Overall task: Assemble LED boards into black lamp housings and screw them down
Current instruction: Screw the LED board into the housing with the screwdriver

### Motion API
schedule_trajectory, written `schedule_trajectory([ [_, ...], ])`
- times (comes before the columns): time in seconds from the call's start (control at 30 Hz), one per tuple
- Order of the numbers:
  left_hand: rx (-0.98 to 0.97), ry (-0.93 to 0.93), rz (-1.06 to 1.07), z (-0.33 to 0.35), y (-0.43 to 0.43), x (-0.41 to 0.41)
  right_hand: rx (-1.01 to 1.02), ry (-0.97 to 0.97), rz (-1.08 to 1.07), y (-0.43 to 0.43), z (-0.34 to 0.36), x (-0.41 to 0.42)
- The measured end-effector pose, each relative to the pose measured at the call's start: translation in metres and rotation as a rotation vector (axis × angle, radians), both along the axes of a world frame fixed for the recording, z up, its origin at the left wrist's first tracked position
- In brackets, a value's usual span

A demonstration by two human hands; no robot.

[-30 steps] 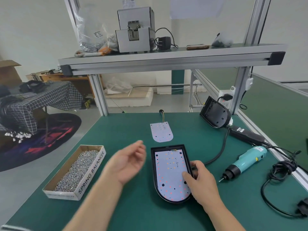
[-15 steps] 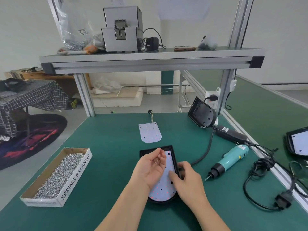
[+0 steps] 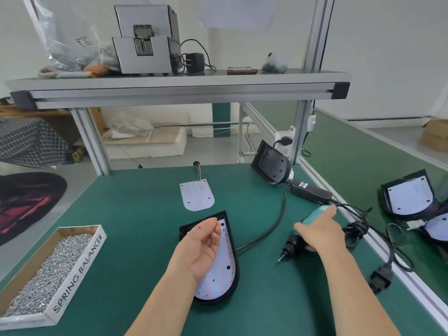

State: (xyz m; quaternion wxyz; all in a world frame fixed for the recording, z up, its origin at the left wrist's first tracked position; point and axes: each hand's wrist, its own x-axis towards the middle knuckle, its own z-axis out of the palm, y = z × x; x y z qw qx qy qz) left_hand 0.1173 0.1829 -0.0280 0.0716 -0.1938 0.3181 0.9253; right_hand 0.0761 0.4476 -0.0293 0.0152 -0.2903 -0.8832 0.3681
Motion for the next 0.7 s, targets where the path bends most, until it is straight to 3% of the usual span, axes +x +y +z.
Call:
schedule_trajectory([
  [0.1, -0.006, 0.009, -0.022, 0.003, 0.002, 0.002, -0.196, 0.099, -0.168, 0.000, -0.006, 0.005],
  [0.17, -0.012, 0.018, -0.046, 0.004, 0.003, 0.002, -0.619, 0.237, -0.239, 0.000, -0.005, 0.016],
  [0.23, -0.028, 0.024, -0.062, 0.005, 0.005, 0.002, -1.180, 0.320, -0.209, 0.002, 0.002, 0.027],
  [0.3, -0.055, 0.022, -0.066, 0.006, 0.008, 0.001, -1.518, 0.357, -0.122, -0.004, 0.016, 0.041],
  [0.47, -0.122, 0.016, -0.078, 0.005, 0.013, 0.001, -1.604, 0.625, 0.053, -0.026, 0.048, 0.050],
  [0.6, -0.192, 0.033, -0.097, 0.002, 0.015, 0.001, -2.240, 0.685, 0.327, -0.038, 0.054, 0.043],
  [0.63, -0.231, 0.040, -0.112, 0.001, 0.016, 0.001, -2.312, 0.685, 0.342, -0.041, 0.054, 0.039],
  [0.7, -0.304, 0.054, -0.133, -0.002, 0.018, 0.002, -2.073, 0.682, 0.270, -0.048, 0.057, 0.030],
])
